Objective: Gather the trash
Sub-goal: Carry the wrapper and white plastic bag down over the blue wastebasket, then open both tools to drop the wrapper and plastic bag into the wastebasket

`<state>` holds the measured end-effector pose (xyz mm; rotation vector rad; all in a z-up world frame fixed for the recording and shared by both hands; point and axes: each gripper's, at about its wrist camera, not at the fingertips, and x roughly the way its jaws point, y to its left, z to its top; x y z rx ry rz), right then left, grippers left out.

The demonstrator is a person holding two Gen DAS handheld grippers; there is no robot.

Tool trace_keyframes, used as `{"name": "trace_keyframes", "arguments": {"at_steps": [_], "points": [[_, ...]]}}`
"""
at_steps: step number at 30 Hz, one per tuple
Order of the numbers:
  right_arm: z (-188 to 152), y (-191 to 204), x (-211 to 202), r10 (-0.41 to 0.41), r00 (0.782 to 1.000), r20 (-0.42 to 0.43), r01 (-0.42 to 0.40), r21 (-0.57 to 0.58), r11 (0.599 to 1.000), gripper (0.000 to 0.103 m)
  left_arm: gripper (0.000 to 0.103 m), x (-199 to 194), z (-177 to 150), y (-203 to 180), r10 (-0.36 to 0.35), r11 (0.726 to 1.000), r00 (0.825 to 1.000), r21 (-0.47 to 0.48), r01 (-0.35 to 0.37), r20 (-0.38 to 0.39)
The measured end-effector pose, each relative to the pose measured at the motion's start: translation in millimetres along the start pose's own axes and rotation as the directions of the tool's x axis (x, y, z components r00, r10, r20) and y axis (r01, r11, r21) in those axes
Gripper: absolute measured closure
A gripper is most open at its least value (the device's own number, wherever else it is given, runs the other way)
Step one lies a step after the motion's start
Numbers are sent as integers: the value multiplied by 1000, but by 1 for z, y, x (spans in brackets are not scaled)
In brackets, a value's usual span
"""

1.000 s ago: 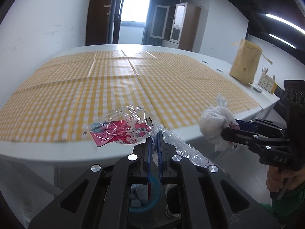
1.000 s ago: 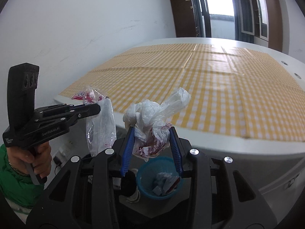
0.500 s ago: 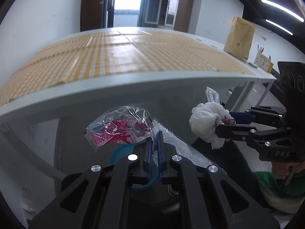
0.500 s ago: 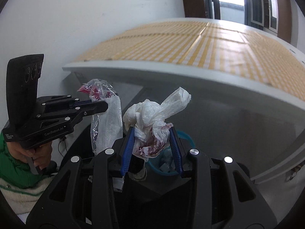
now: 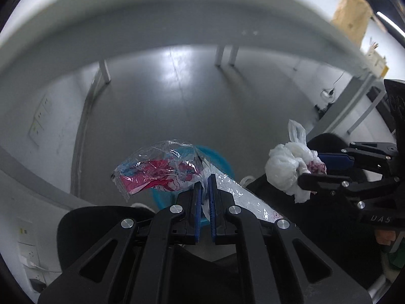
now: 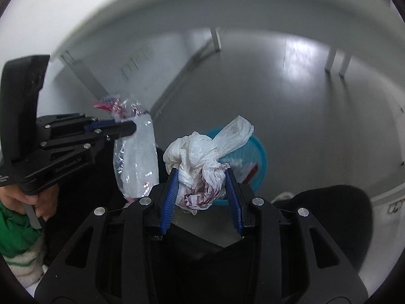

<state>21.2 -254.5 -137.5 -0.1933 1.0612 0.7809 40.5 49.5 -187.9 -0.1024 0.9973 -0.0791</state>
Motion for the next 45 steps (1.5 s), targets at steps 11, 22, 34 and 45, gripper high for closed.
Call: {"name": "trace_keyframes", "arguments": {"at_steps": [11,22,34,45], "points": [[14,-30,107,11,985,-170,6,100,995,68,98,96,20,24,77,997,981,-18,-81,-179],[14,-67,188,53,957,-283,8,212,977,66,97,190,37,36,108,991,921,-28,-128,-374],[15,-102,244,88,940,-331,19,307,952,42,53,236,45,48,140,985,888,-27,-168,-438],[15,-91,199,16,965,-261,46,231,972,28,36,164,43,56,-66,969,946,-247,-16,-319]]}}
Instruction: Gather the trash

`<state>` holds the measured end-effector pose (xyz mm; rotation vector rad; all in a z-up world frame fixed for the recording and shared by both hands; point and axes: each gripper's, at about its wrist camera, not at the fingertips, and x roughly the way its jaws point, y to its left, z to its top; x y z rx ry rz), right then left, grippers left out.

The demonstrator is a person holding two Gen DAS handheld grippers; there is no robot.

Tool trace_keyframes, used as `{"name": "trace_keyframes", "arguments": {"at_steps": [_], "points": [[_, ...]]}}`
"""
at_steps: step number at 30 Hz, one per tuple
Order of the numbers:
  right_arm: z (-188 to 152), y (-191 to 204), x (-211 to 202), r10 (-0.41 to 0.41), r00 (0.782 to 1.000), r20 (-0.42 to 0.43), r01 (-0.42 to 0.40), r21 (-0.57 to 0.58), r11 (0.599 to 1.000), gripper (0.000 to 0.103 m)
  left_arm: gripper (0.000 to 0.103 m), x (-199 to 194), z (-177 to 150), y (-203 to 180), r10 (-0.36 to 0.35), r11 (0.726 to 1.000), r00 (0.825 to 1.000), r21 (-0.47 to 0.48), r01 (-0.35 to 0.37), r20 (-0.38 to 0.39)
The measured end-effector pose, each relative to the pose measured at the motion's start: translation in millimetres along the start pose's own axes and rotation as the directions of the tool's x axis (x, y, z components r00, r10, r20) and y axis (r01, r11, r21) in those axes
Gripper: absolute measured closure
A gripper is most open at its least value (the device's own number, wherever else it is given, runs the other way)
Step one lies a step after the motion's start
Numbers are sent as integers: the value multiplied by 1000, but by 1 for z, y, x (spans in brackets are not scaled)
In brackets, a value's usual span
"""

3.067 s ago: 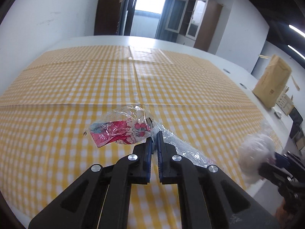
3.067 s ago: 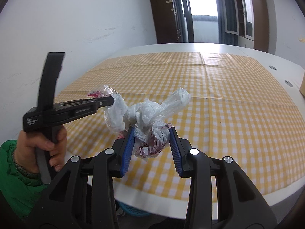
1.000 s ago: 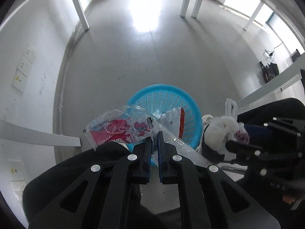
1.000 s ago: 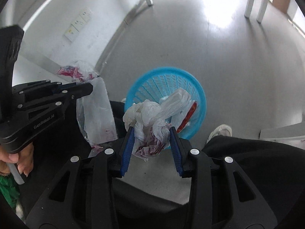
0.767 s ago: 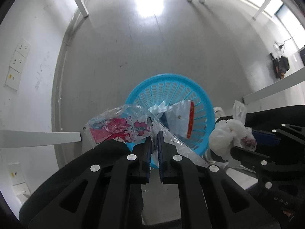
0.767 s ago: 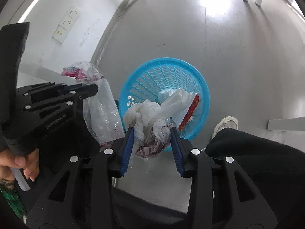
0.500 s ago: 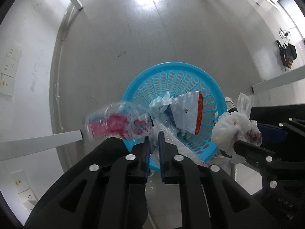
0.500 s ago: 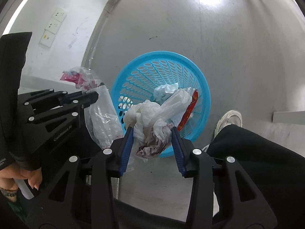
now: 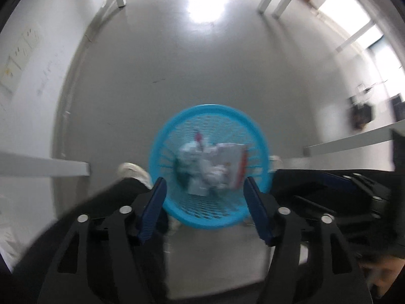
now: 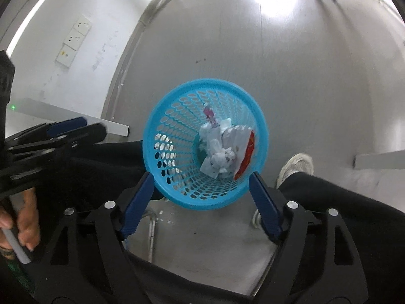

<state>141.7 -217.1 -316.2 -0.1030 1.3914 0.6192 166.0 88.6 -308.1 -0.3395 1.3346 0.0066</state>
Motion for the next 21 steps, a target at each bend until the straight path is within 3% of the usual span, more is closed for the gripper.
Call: {"name": "trace_keyframes", "arguments": {"at_steps": [5,9,15,21], "points": [[-18,16,-42,-46,995,87,53,-72,996,17,25,-38,-32,-7,-75,997,996,8,75,52],[-38,22,-75,-39,990,139,55,-114,992,11,7,-68,-55,-9,-106,994,986,-3,108,125],[-64,19,-114,-24,980,195,49,-124,991,9,6,-81,-89,-12,-77,996,988,-31,82,137],[-78,18,-130,11,972,235,22,-137,990,9,6,-89,-101,-26,-30,999,986,34,25,166]]}}
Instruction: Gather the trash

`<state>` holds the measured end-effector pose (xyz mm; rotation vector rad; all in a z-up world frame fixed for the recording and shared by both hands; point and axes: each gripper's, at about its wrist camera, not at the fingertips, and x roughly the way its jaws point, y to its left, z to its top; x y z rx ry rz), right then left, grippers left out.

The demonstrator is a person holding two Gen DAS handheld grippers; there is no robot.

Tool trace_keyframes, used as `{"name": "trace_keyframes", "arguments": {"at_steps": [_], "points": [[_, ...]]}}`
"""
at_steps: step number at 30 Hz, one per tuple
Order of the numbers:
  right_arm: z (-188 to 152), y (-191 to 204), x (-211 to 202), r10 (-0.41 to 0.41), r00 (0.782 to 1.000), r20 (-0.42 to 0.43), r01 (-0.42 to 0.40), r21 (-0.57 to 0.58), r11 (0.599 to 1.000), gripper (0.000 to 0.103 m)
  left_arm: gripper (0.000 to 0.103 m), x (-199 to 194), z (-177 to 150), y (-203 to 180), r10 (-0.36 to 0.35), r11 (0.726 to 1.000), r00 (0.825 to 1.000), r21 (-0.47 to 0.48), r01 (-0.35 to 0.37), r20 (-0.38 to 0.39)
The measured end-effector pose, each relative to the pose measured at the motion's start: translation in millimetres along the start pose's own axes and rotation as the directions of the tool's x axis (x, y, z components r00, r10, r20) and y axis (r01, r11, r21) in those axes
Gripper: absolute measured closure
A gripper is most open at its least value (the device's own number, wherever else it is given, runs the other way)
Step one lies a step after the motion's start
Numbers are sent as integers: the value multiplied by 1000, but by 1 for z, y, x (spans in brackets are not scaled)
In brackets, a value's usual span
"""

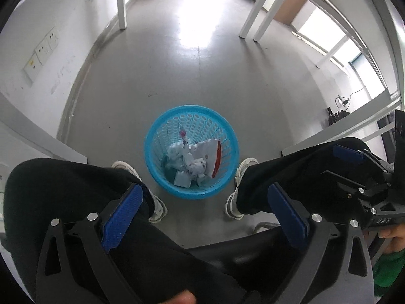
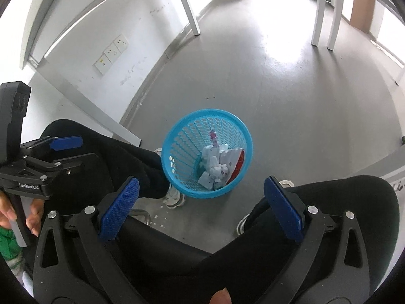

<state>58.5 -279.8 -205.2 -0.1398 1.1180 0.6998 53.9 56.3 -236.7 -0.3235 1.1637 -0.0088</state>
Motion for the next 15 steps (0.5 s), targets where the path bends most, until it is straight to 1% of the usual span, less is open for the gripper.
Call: {"name": "trace_keyframes", "arguments": {"at_steps": [6,10,15], "points": [[-1,2,-2,5,1000,4,-5,-22,1000,9,6,-2,-2,2,10,1000,1000,-2,-10,18],[-2,1,0,10,1000,-8,-10,-16,1000,9,6,-1,0,5,-1,1000,1000,-14,2,13],[-1,0,2,20,1000,-20,-20,-4,1000,9,6,2,1,2,-2,1000,1000,-5,2,7]]}}
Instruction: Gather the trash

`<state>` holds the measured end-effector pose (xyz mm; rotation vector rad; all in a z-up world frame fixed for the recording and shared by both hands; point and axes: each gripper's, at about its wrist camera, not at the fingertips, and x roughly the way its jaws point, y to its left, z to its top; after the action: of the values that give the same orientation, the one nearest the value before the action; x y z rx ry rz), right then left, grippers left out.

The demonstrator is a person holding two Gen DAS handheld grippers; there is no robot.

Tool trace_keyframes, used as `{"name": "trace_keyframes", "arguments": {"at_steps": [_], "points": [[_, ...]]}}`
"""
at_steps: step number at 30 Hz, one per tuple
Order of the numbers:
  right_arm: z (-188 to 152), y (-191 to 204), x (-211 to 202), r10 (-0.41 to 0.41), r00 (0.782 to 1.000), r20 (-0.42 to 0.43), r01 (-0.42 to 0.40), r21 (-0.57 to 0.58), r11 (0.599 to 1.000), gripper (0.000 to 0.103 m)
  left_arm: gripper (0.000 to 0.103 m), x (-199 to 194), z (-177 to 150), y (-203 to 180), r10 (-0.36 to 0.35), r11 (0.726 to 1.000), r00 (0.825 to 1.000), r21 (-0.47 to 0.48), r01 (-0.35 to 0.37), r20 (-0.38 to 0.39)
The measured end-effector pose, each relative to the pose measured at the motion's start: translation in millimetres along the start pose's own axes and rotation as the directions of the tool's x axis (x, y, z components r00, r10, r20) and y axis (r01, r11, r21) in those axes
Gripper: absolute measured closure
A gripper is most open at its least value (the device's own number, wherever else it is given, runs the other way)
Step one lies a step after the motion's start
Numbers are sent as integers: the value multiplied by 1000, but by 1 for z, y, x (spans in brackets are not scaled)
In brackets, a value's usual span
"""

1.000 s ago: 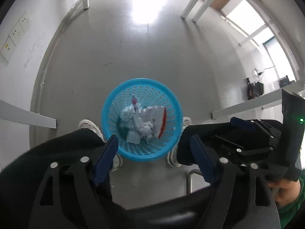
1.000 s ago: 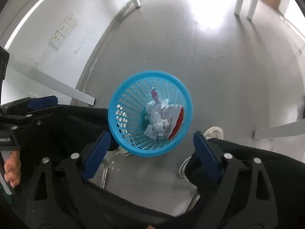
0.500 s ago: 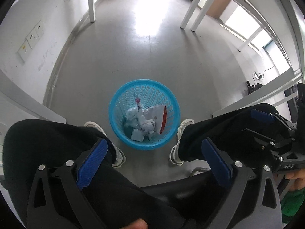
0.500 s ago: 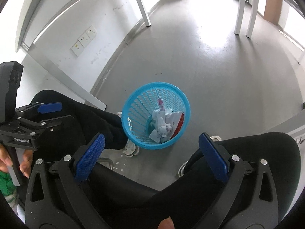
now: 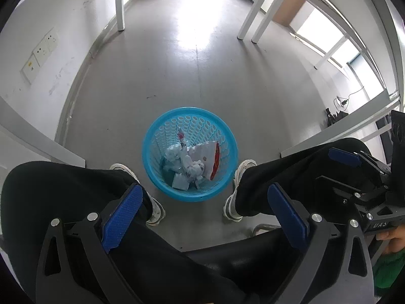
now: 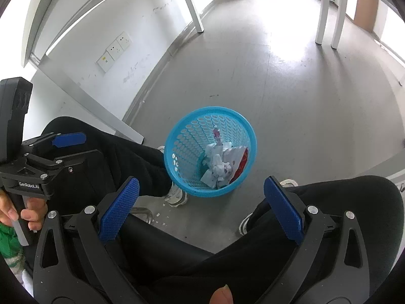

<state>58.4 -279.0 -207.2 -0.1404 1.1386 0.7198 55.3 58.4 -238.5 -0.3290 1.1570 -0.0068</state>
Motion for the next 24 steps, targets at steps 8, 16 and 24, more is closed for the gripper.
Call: {"name": "trace_keyframes", "arguments": {"at_steps": [8,16,24], "points": [[0,-3,5,18,1000,-13,-17,14,1000,9,6,4,2,1,5,1000,1000,-12,-5,-8],[0,-3,6,23,1000,-16,-22,19,1000,9,6,5,2,0,11,1000,1000,-9,-11,-14],[0,-2,10,28,999,-24,-27,33,999,9,6,7,2,0,13,1000,1000,-8,-13,-18]]}}
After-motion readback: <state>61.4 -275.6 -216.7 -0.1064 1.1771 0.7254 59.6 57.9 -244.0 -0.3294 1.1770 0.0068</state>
